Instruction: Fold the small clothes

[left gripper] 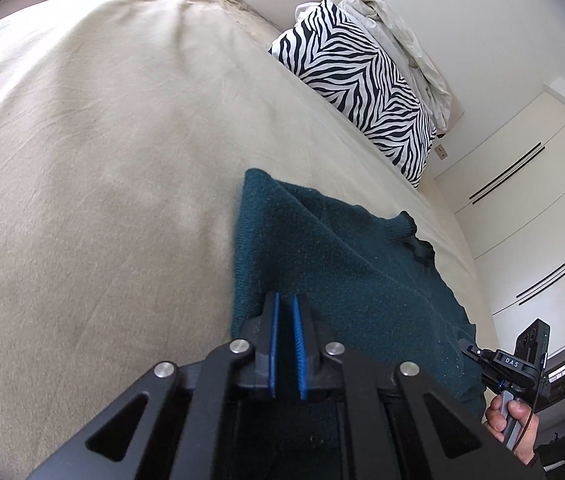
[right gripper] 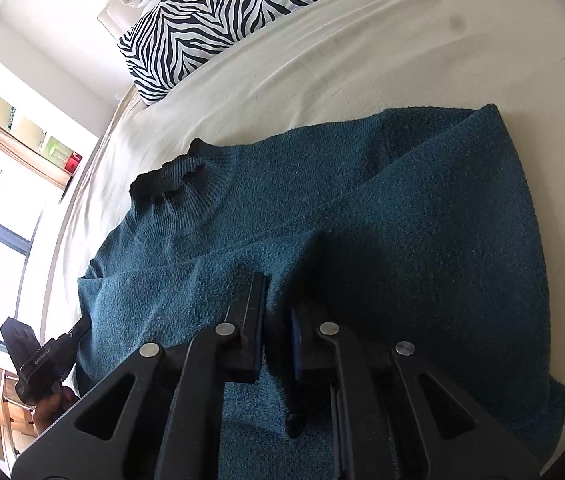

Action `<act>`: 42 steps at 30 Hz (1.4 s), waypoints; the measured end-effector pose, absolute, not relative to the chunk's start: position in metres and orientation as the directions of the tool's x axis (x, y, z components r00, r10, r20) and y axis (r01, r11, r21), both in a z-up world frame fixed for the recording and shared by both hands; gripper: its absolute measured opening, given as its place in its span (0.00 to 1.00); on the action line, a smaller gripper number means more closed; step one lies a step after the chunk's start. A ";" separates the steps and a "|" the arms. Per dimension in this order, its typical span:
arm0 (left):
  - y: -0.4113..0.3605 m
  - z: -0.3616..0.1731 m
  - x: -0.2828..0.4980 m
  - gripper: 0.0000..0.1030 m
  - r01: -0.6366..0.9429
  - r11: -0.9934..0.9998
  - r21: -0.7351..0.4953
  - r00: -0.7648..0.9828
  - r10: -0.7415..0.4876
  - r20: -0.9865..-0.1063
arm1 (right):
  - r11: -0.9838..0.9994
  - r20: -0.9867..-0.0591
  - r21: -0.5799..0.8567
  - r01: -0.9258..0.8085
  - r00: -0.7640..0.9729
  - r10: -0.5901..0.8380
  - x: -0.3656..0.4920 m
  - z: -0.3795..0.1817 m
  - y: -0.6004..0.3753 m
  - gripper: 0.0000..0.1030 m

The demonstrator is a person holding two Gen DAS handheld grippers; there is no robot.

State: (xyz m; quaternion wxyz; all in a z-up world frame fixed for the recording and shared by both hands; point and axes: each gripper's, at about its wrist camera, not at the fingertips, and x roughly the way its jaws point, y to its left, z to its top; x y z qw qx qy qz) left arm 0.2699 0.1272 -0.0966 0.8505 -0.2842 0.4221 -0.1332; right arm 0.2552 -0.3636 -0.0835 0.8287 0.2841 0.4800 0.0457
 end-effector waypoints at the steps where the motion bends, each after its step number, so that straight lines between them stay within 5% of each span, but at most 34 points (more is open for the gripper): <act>1: 0.127 -0.095 0.271 0.09 -0.015 0.806 -0.591 0.606 -0.463 -0.647 | 0.829 -0.767 0.522 0.199 0.535 0.355 0.253 -0.083 -0.366 0.11; 4: 0.128 -0.082 0.266 0.12 -0.038 0.822 -0.568 0.613 -0.430 -0.663 | 0.831 -0.775 0.499 0.244 0.555 0.302 0.238 -0.073 -0.380 0.14; 8: 0.125 -0.044 0.271 0.56 0.014 0.825 -0.565 0.694 -0.414 -0.588 | 0.797 -0.710 0.554 0.243 0.637 0.300 0.218 -0.052 -0.395 0.15; 12: 0.103 -0.048 0.311 0.59 0.044 0.897 -0.440 0.625 -0.368 -0.688 | 0.780 -0.656 0.611 0.136 0.638 0.403 0.223 -0.045 -0.375 0.29; 15: 0.108 -0.078 0.313 0.53 0.039 0.901 -0.432 0.601 -0.367 -0.710 | 0.776 -0.671 0.622 0.105 0.582 0.459 0.229 -0.062 -0.355 0.55; 26: 0.117 -0.058 0.207 0.59 0.094 0.921 -0.378 0.603 -0.355 -0.714 | 0.835 -0.716 0.534 0.135 0.597 0.362 0.158 -0.059 -0.365 0.56; 31: 0.130 -0.043 0.108 0.70 0.127 0.901 -0.415 0.570 -0.409 -0.713 | 0.824 -0.698 0.551 0.135 0.615 0.366 0.078 -0.047 -0.383 0.56; 42: 0.144 -0.068 -0.042 0.70 0.067 0.815 -0.575 0.428 -0.544 -0.722 | 0.779 -0.722 0.582 0.234 0.590 0.362 -0.078 -0.059 -0.414 0.56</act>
